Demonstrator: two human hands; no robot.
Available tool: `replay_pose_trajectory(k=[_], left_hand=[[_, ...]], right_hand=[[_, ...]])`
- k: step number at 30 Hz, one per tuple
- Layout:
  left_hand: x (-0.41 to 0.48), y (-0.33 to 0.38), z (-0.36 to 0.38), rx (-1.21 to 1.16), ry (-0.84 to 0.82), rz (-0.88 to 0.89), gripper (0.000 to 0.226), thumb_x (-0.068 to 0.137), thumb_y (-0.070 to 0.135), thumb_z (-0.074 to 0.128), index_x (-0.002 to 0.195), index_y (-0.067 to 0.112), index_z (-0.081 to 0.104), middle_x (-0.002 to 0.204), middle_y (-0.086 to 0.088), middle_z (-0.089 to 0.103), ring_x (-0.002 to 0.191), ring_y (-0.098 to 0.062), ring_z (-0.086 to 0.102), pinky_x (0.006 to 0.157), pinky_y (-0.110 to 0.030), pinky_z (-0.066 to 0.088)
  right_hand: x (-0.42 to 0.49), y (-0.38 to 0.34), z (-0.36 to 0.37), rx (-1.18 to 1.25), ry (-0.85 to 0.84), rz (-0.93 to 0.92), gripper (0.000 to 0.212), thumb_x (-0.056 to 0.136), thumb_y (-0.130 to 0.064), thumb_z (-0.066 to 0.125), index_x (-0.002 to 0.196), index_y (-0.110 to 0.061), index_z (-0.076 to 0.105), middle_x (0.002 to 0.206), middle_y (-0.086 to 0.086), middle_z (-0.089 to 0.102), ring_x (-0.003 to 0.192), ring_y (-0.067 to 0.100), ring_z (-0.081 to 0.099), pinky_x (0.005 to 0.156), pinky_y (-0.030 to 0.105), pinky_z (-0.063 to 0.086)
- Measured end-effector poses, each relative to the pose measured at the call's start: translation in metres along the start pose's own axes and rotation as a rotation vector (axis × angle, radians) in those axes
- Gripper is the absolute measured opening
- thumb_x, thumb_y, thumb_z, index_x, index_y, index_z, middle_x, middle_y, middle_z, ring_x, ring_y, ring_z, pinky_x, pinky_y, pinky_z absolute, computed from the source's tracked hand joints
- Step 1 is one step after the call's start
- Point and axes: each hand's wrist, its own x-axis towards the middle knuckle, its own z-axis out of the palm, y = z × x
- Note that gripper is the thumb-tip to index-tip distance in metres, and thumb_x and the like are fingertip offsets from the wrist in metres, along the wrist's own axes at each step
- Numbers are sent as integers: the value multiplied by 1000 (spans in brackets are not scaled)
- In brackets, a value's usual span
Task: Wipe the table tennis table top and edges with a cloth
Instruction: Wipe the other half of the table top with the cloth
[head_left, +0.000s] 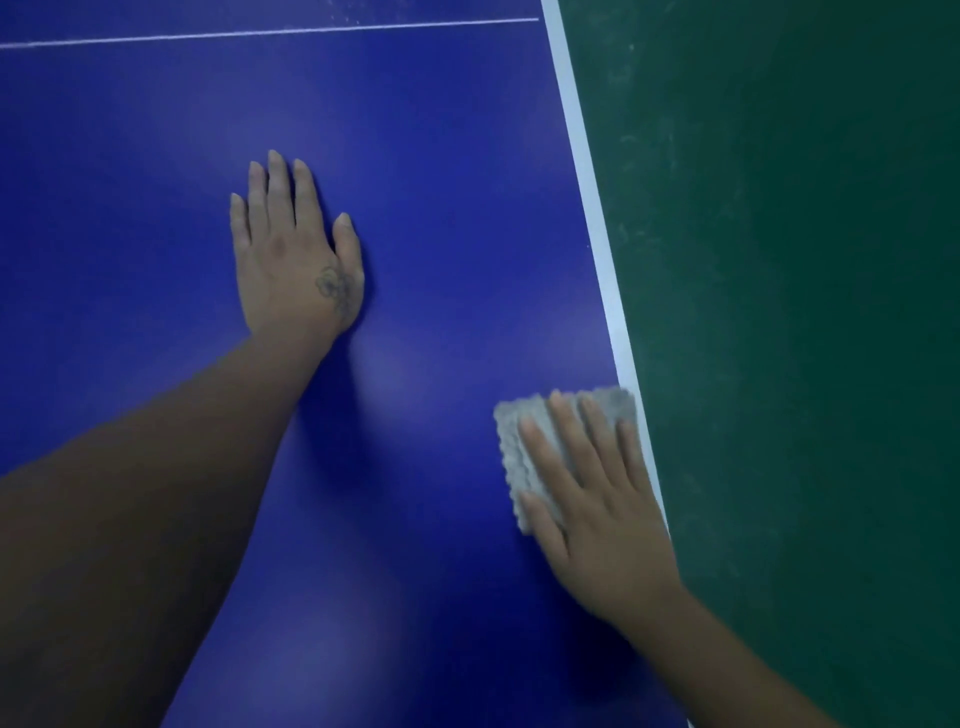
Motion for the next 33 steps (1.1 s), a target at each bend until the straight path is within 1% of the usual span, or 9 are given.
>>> replay_pose_trajectory(k=[3,10,16,19,23,25,28,30,33], left_hand=[[-2,2,-1,-3,-9,-11,71,113,46,23,171,5,19,180,-15,15,168,-30,9,136,-50,7],[-2,4,-5,-16,-23,-14,71,113,47,22,171,7,20,180,-13,15,168,-29,8,137,-48,6],[-3,2,-4,-79,1,-1,68,114,45,26,169,6,27,179,-13,20,167,-29,13,137,-47,9],[-9,1,-10,-282,74,48,59,110,28,40,164,4,38,174,-13,33,164,-30,25,136,-44,15],[-69,23,-34,-441,178,121,54,107,14,49,160,2,45,170,-14,41,162,-31,31,134,-51,23],[-123,35,-38,-458,109,140,54,106,15,54,158,2,47,170,-15,40,163,-33,30,132,-57,24],[-199,47,-36,-393,-44,127,57,106,22,56,160,5,47,173,-13,36,165,-30,23,133,-57,21],[-228,51,-32,-305,-102,119,60,110,29,49,164,6,40,177,-11,28,167,-27,16,134,-56,19],[-238,52,-26,-160,-143,141,64,113,37,38,169,7,29,180,-10,19,168,-28,9,135,-56,15]], right_hand=[[-7,18,-2,-29,-8,62,64,111,-47,35,170,-25,25,180,3,10,166,28,7,132,60,14],[151,38,-5,8,95,323,69,108,-54,23,172,-27,15,180,6,7,166,31,0,133,54,-4],[78,9,3,1,108,174,65,111,-45,32,171,-25,19,180,5,7,166,29,0,132,60,7],[16,-9,6,33,61,105,63,111,-43,39,170,-26,25,179,4,11,166,29,4,131,62,14],[46,12,4,4,69,81,62,110,-47,35,169,-27,29,178,3,16,166,29,10,131,60,15],[95,32,3,-7,124,123,63,110,-49,34,168,-26,31,178,5,19,165,31,13,132,59,13],[155,53,-10,74,36,210,70,106,-55,26,170,-28,24,180,4,10,166,32,4,132,57,2],[157,51,-11,63,22,201,69,108,-54,23,171,-26,20,180,6,6,166,33,0,132,58,-1],[100,31,-5,-5,89,123,63,113,-47,30,171,-24,22,179,7,9,166,32,4,131,62,7]])
